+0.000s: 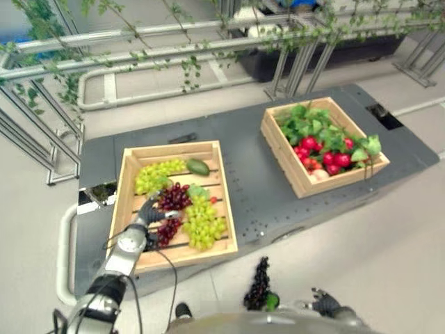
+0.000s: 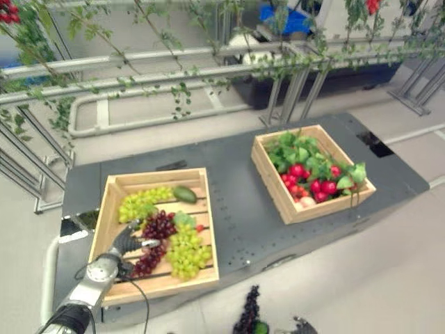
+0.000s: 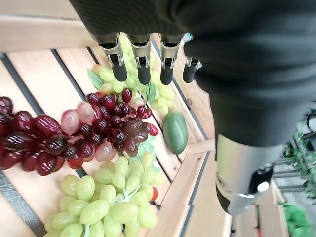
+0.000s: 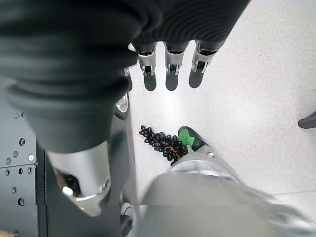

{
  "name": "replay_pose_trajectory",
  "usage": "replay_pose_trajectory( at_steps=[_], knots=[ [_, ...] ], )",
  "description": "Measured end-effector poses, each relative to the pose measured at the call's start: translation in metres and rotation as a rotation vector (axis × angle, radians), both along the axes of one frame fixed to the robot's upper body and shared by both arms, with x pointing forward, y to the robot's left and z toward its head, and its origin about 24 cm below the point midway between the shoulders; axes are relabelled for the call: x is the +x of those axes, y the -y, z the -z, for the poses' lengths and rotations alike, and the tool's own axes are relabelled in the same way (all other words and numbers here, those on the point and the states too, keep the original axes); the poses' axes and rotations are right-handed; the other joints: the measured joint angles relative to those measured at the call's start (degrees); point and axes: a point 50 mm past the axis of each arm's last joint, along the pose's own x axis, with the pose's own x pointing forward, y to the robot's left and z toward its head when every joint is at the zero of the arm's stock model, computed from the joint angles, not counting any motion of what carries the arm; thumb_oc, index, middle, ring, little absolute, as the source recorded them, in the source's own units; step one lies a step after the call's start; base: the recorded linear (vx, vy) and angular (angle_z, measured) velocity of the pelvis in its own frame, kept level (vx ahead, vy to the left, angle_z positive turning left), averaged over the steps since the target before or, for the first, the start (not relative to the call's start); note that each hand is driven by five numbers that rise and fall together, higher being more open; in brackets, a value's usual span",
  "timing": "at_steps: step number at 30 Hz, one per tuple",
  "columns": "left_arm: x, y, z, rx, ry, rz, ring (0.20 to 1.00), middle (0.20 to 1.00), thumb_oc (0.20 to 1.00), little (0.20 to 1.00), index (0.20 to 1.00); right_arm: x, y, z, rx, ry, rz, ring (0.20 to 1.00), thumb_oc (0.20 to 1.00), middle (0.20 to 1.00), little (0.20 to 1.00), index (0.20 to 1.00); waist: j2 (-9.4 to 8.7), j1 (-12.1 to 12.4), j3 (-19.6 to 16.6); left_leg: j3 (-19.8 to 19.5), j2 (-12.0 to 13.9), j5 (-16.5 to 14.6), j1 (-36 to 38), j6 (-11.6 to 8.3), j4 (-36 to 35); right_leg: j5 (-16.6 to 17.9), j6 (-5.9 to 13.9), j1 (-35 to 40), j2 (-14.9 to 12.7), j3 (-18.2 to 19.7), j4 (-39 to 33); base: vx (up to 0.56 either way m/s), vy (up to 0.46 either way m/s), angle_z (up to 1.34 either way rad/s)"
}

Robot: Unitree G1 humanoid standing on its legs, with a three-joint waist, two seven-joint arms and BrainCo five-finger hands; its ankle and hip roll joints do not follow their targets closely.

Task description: Pick up the fruits from the basket on one side to the basket on the other side

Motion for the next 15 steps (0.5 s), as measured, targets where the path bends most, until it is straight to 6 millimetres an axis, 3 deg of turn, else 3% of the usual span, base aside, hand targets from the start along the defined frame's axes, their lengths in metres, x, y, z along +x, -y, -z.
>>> replay_pose_trajectory(
  at_steps=[2,6,15],
  knots=[
    [0.004,0.001,-0.003,0.002,0.018,-0.009,1.0,1.0,1.0,1.0,1.0,0.012,-0.001,-0.004,0.0,0.036,-0.008,1.0,1.0,1.0,1.0,1.0,-0.07,-1.31,1.46,0.14,0.32,-0.02,-1.23,-0.01,0.85,0.07,-0.14,-1.53,0.03,0.8,0.67,-0.08,-0.006,-0.13],
    [0.026,0.002,-0.023,0.022,0.091,-0.029,1.0,1.0,1.0,1.0,1.0,0.041,0.0,-0.019,-0.016,0.137,-0.041,1.0,1.0,1.0,1.0,1.0,-0.37,-1.63,5.76,0.21,1.13,0.03,-4.99,0.1,2.65,0.48,-1.22,-5.72,-0.16,1.31,2.57,-0.07,-0.017,-0.11],
    [0.045,0.001,-0.043,0.043,0.163,-0.076,1.0,1.0,1.0,1.0,1.0,0.071,0.011,-0.044,-0.04,0.28,-0.054,1.0,1.0,1.0,1.0,1.0,-0.59,-2.88,8.84,1.39,1.45,0.02,-8.77,0.11,3.28,0.17,-1.72,-11.24,-0.21,2.65,4.12,-0.04,-0.019,-0.1]
  ],
)
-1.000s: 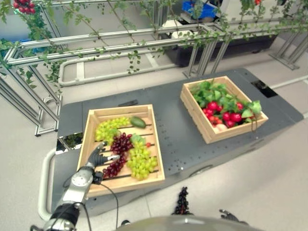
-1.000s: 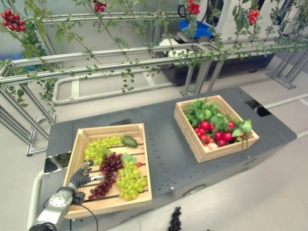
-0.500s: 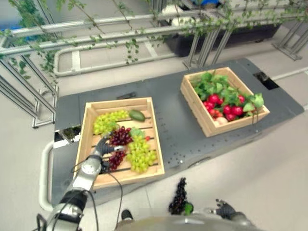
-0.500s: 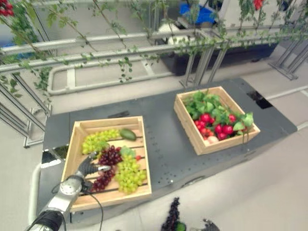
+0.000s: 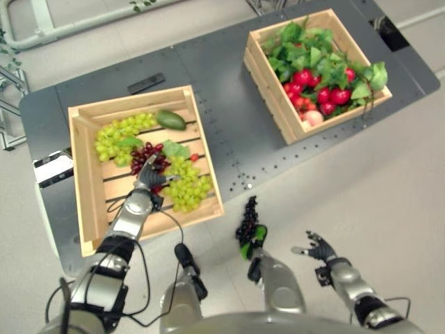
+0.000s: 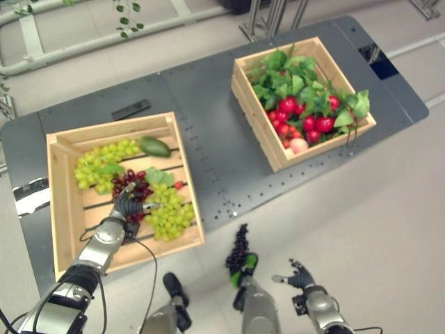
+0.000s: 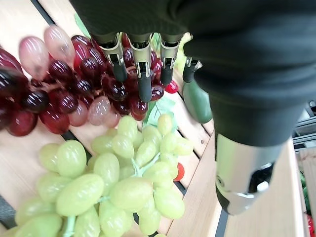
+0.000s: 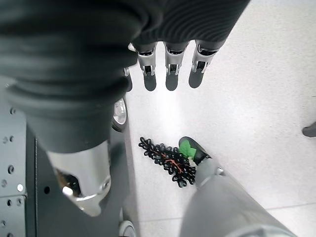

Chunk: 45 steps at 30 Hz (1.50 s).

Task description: Pick up the fruits from the basket on one side to the basket on the other side

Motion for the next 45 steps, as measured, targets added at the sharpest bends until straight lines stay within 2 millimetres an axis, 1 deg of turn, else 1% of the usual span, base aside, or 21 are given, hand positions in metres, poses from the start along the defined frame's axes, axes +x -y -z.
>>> replay_pose_trajectory(
  at_steps=[4,7,10,15,19,21,28,29,32,35,37,41,45],
  knots=[
    [0.007,0.001,-0.011,0.009,0.042,-0.014,1.0,1.0,1.0,1.0,1.0,0.009,-0.003,-0.008,0.008,0.054,-0.008,1.0,1.0,1.0,1.0,1.0,-0.2,-0.05,1.31,0.06,0.13,0.0,-0.93,0.0,0.1,-0.12,-0.2,-1.25,0.0,0.05,0.52,0.0,-0.006,-0.02],
    [0.012,0.001,-0.018,0.016,0.069,-0.021,1.0,1.0,1.0,1.0,1.0,0.014,-0.005,-0.014,0.013,0.092,-0.02,1.0,1.0,1.0,1.0,1.0,-0.45,-0.33,1.5,0.05,0.25,0.0,-2.25,0.0,0.49,-0.22,-0.35,-2.81,-0.12,0.11,1.22,0.0,-0.01,-0.01],
    [0.015,-0.006,-0.028,0.04,0.103,-0.037,1.0,1.0,1.0,1.0,1.0,0.018,-0.009,-0.017,0.028,0.118,-0.036,1.0,1.0,1.0,1.0,1.0,-1.18,-0.42,2.0,0.03,0.65,0.0,-3.29,0.0,0.98,-0.58,-0.93,-4.25,-0.18,0.18,2.54,0.0,-0.012,-0.01],
    [0.018,-0.009,-0.034,0.054,0.123,-0.049,1.0,1.0,1.0,1.0,1.0,0.019,-0.011,-0.018,0.027,0.12,-0.056,1.0,1.0,1.0,1.0,1.0,-1.88,-0.53,2.35,0.2,0.61,0.0,-3.67,0.0,1.03,-0.63,-1.0,-5.03,-0.2,0.39,2.71,-0.01,-0.008,-0.03],
    [0.017,-0.01,-0.033,0.046,0.12,-0.052,1.0,1.0,1.0,1.0,1.0,0.022,-0.012,-0.021,0.03,0.137,-0.063,1.0,1.0,1.0,1.0,1.0,-2.05,-1.29,2.43,0.24,0.59,0.0,-3.7,0.01,1.03,-0.63,-1.0,-5.21,-0.17,0.71,2.71,-0.01,-0.008,-0.03],
    [0.017,-0.009,-0.031,0.04,0.11,-0.054,1.0,1.0,1.0,1.0,1.0,0.022,-0.012,-0.021,0.03,0.138,-0.063,1.0,1.0,1.0,1.0,1.0,-2.06,-1.63,2.42,0.25,0.58,0.0,-3.68,0.0,1.03,-0.63,-1.0,-5.33,-0.13,0.95,2.7,0.0,-0.008,-0.06],
    [0.016,-0.008,-0.023,0.016,0.056,-0.03,1.0,1.0,1.0,1.0,1.0,0.025,-0.012,-0.023,0.026,0.148,-0.064,1.0,1.0,1.0,1.0,1.0,-2.05,-1.61,2.42,0.28,0.59,0.01,-3.41,0.0,1.03,-0.35,-1.38,-5.53,-0.04,1.51,2.7,0.0,0.002,-0.04],
    [0.013,-0.008,-0.019,0.004,0.033,-0.028,1.0,1.0,1.0,1.0,1.0,0.026,-0.012,-0.023,0.026,0.148,-0.065,1.0,1.0,1.0,1.0,1.0,-2.04,-1.54,2.42,0.29,0.59,0.01,-3.19,-0.01,1.03,-0.33,-1.41,-5.35,-0.04,1.54,2.7,0.0,0.0,0.0],
    [0.011,-0.007,-0.013,-0.023,0.005,-0.023,1.0,1.0,1.0,1.0,1.0,0.027,-0.012,-0.024,0.025,0.15,-0.065,1.0,1.0,1.0,1.0,1.0,-2.03,-1.57,2.41,0.32,0.59,0.01,-2.08,0.0,1.02,-0.33,-1.41,-4.27,0.0,1.56,2.6,0.0,0.0,0.0],
    [0.007,-0.002,-0.002,-0.043,-0.041,-0.013,1.0,1.0,1.0,1.0,1.0,0.028,-0.013,-0.025,0.025,0.152,-0.066,1.0,1.0,1.0,1.0,1.0,-2.03,-1.45,2.4,0.3,0.59,0.01,-1.7,-0.01,0.97,-0.33,-1.41,-3.68,0.13,1.56,2.21,0.0,0.0,0.0],
    [-0.003,0.0,0.013,-0.056,-0.092,-0.008,1.0,1.0,1.0,1.0,1.0,0.029,-0.013,-0.025,0.025,0.155,-0.068,1.0,1.0,1.0,1.0,1.0,-2.02,-1.42,2.4,0.31,0.62,0.01,-1.68,-0.01,0.97,-0.3,-1.46,-3.67,0.21,1.57,2.03,0.0,-0.003,-0.02],
    [-0.012,0.001,0.026,-0.056,-0.141,0.004,1.0,1.0,1.0,1.0,1.0,0.029,-0.012,-0.024,0.024,0.146,-0.067,1.0,1.0,1.0,1.0,1.0,-1.98,-1.31,2.38,0.26,0.68,0.02,-1.54,-0.03,1.02,-0.12,-1.69,-3.55,0.28,1.57,2.0,0.0,0.0,0.0],
    [-0.019,0.007,0.037,-0.064,-0.188,0.024,1.0,1.0,1.0,1.0,1.0,0.028,-0.012,-0.023,0.025,0.137,-0.068,1.0,1.0,1.0,1.0,1.0,-1.63,0.09,2.23,0.18,0.68,0.03,-0.15,-0.02,1.04,-0.11,-1.72,-2.09,0.31,1.57,1.74,0.0,0.0,0.0]
  ],
)
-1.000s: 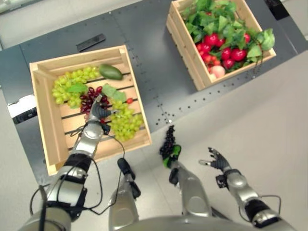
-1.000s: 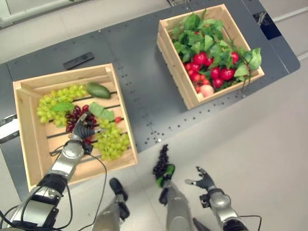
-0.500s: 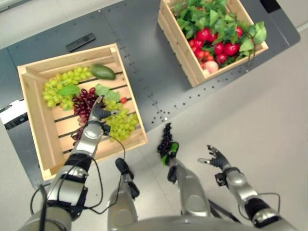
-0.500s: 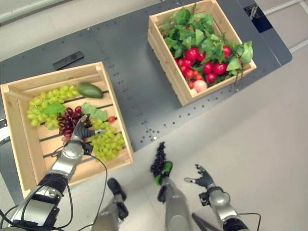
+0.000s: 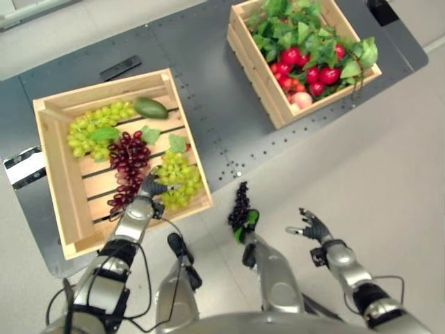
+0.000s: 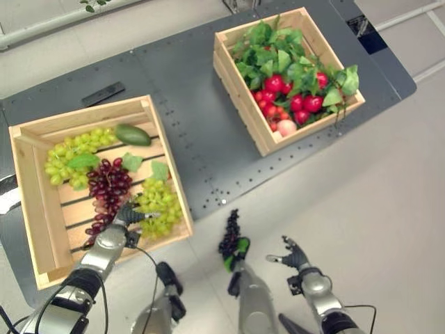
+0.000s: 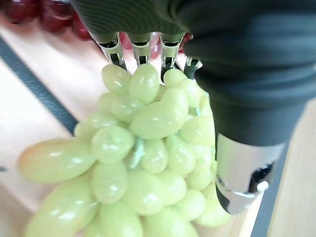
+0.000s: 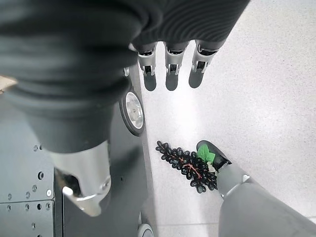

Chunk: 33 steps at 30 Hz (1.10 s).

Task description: Pick up the fruits from the basket on one side to the basket on the other side

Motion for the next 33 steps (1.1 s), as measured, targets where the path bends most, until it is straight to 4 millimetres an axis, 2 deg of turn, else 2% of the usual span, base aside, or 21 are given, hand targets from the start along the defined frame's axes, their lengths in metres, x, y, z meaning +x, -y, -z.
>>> replay_pose_trajectory(
  at_steps=[7,12,21,30,33],
  knots=[
    [-0.012,0.007,0.016,-0.012,-0.066,0.032,1.0,1.0,1.0,1.0,1.0,0.003,-0.001,-0.002,0.002,0.009,-0.004,1.0,1.0,1.0,1.0,1.0,0.55,0.91,-0.28,-0.09,-0.07,0.0,0.37,0.0,0.0,0.02,-0.03,0.47,0.0,0.0,-0.23,0.0,0.0,0.0],
    [-0.009,0.012,0.017,-0.012,-0.071,0.046,1.0,1.0,1.0,1.0,1.0,0.004,-0.002,-0.002,0.001,0.008,-0.007,1.0,1.0,1.0,1.0,1.0,1.16,0.84,-0.67,-0.14,-0.04,0.0,-0.71,0.01,0.01,0.14,-0.18,-0.62,0.06,0.0,-0.25,0.0,0.0,0.0],
    [-0.002,0.016,0.013,-0.009,-0.061,0.043,1.0,1.0,1.0,1.0,1.0,0.007,-0.005,-0.004,-0.003,0.015,-0.024,1.0,1.0,1.0,1.0,1.0,1.1,0.55,-0.65,-0.17,-0.03,0.06,-1.49,0.07,0.01,0.24,-0.26,-1.31,0.06,-0.04,-0.22,0.0,0.0,0.0],
    [0.011,0.017,0.005,0.06,-0.042,0.038,1.0,1.0,1.0,1.0,1.0,0.011,-0.011,-0.006,-0.012,0.025,-0.047,1.0,1.0,1.0,1.0,1.0,0.21,-0.16,-0.42,0.0,-0.06,0.03,-1.66,0.08,-0.13,0.25,-0.24,-1.59,0.13,0.04,-0.23,0.0,0.0,0.0],
    [0.016,0.017,0.0,0.075,-0.022,0.021,1.0,1.0,1.0,1.0,1.0,0.012,-0.015,-0.005,-0.015,0.023,-0.066,1.0,1.0,1.0,1.0,1.0,-0.85,-0.56,-0.41,0.16,-0.06,0.03,-1.77,0.08,-0.14,0.25,-0.24,-1.81,0.19,0.19,-0.23,0.0,0.0,0.0]
  ],
)
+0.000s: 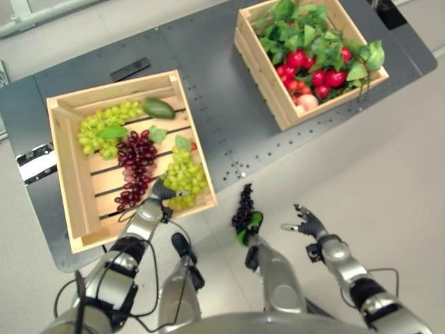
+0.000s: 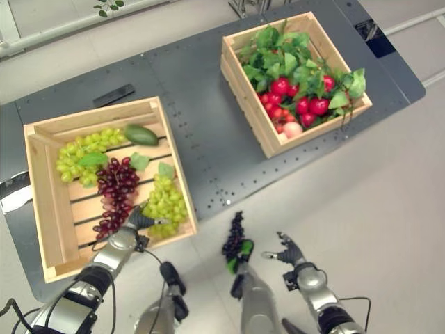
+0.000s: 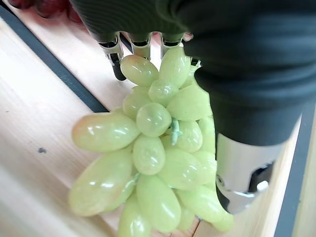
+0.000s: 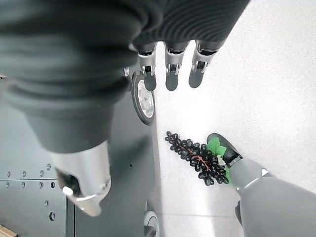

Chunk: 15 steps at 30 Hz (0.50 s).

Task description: Pick up the fruits from the basket on one side to the basket on the other side

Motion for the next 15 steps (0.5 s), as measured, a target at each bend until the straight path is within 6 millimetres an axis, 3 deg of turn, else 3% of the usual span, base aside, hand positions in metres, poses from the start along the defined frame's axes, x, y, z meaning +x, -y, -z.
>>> replay_pose_trajectory(
  at_steps=[15],
  knots=[
    [0.018,0.014,-0.018,0.048,0.052,0.048,1.0,1.0,1.0,1.0,1.0,0.006,-0.014,-0.003,0.022,0.024,-0.03,1.0,1.0,1.0,1.0,1.0,-2.64,-1.05,-0.18,-0.04,-0.12,0.03,-0.68,0.03,0.03,0.43,0.09,-0.75,-0.23,0.04,0.39,0.0,0.0,0.0]
  ],
)
